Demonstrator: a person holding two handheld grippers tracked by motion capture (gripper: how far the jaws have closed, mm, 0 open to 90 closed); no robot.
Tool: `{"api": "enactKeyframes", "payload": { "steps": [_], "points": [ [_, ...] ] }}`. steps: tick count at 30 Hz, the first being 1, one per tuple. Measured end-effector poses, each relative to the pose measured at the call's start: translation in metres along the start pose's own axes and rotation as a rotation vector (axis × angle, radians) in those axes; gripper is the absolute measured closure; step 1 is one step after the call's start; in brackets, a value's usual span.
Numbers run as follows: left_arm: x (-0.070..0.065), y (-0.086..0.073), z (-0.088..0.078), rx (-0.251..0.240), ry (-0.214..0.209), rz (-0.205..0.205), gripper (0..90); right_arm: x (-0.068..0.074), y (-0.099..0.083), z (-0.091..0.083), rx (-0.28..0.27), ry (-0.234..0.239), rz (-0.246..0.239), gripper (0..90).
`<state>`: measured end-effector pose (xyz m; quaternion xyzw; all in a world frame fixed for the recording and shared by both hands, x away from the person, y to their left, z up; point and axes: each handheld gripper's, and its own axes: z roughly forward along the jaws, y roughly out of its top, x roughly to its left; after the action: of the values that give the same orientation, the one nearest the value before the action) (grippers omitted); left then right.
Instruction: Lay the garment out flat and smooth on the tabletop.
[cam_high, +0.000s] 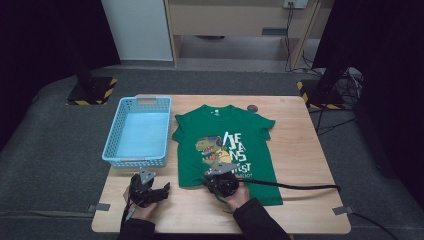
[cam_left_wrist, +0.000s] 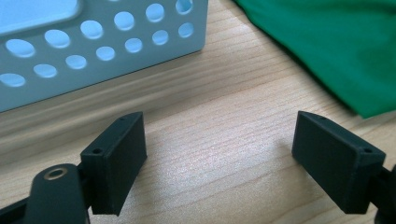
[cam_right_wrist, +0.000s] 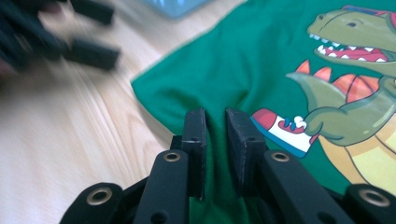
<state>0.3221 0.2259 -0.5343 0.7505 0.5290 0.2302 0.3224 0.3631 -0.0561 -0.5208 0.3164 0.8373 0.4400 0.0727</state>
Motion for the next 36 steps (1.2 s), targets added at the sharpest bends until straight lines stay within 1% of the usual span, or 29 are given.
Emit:
{"api": "enactKeyframes", "payload": {
  "steps": [2,4,7,10,12,14,18,20,22,24,25,28,29,31,34,36],
  "points": [
    [0.0,0.0,0.0,0.0,0.0,0.0,16.8,-0.008,0.005,-0.007,-0.03,0.044,0.074,78.2],
    [0.0,0.0,0.0,0.0,0.0,0.0,16.7,-0.018,0.011,-0.014,-0.064,0.074,0.144,78.3],
    [0.0,0.0,0.0,0.0,0.0,0.0,16.7,-0.032,0.017,-0.024,-0.101,0.08,0.236,78.7],
    [0.0,0.0,0.0,0.0,0.0,0.0,16.7,-0.048,0.02,-0.029,-0.118,0.05,0.325,78.9],
    [0.0,0.0,0.0,0.0,0.0,0.0,16.7,-0.057,0.021,-0.03,-0.123,0.018,0.37,78.9],
    [0.0,0.0,0.0,0.0,0.0,0.0,16.7,-0.066,0.02,-0.03,-0.127,-0.002,0.417,78.6],
    [0.0,0.0,0.0,0.0,0.0,0.0,16.7,-0.084,0.017,-0.026,-0.118,-0.053,0.473,77.4],
    [0.0,0.0,0.0,0.0,0.0,0.0,16.7,-0.094,0.014,-0.024,-0.108,-0.081,0.498,74.6],
    [0.0,0.0,0.0,0.0,0.0,0.0,16.7,-0.104,0.012,-0.022,-0.096,-0.123,0.51,70.7],
    [0.0,0.0,0.0,0.0,0.0,0.0,16.7,-0.114,0.009,-0.02,-0.075,-0.17,0.524,63.2],
    [0.0,0.0,0.0,0.0,0.0,0.0,16.7,-0.118,0.008,-0.02,-0.064,-0.191,0.529,62.5],
    [0.0,0.0,0.0,0.0,-0.001,-0.001,16.7,-0.128,0.002,-0.021,-0.04,-0.261,0.514,56.8],
    [0.0,0.0,0.0,0.0,-0.001,-0.001,16.6,-0.13,0.0,-0.023,-0.04,-0.268,0.511,55.5],
    [0.0,0.0,0.0,0.0,0.0,-0.001,16.6,-0.129,-0.002,-0.029,-0.061,-0.27,0.505,53.9],
    [0.0,0.0,0.0,0.0,0.001,-0.001,16.6,-0.124,0.001,-0.038,-0.091,-0.273,0.454,49.6],
    [0.0,0.0,0.0,0.0,0.0,-0.001,16.6,-0.121,0.003,-0.045,-0.106,-0.286,0.418,47.0]
  ]
}}
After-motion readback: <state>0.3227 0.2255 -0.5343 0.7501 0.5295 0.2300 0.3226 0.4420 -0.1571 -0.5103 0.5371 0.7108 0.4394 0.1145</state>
